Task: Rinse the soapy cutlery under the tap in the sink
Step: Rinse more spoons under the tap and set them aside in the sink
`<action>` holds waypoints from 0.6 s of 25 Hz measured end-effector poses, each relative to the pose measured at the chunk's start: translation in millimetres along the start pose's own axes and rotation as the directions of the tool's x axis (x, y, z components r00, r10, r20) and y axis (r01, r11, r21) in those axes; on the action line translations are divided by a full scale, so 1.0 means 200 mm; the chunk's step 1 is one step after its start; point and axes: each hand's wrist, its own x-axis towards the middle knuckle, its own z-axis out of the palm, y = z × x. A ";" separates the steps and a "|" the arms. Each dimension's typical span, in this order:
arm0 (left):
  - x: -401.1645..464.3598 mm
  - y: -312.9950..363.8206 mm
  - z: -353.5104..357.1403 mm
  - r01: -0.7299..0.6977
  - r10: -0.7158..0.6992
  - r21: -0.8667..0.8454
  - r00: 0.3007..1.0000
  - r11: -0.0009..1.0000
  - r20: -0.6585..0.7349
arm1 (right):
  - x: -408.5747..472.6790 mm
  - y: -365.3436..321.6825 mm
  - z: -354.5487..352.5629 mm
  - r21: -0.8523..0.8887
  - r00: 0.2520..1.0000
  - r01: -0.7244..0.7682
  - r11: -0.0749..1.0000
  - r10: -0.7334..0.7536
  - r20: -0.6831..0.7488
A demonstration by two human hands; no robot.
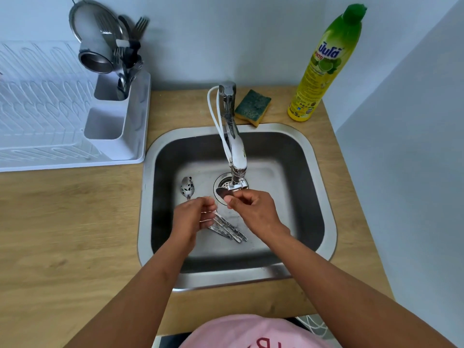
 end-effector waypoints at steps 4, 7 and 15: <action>0.10 -0.12 0.06 0.113 -0.086 0.259 0.990 0.959 -0.114 | 0.08 0.06 -0.05 -0.030 0.988 -0.128 0.991 0.125 -0.092; 0.16 -0.18 0.09 0.155 -0.105 0.372 0.983 0.915 -0.152 | 0.20 0.17 -0.16 -0.205 0.945 -0.276 0.939 0.226 -0.235; 0.28 -0.15 0.15 0.232 -0.119 0.496 0.961 0.837 -0.249 | 0.41 0.38 -0.28 -0.495 0.901 -0.425 0.758 0.298 -0.316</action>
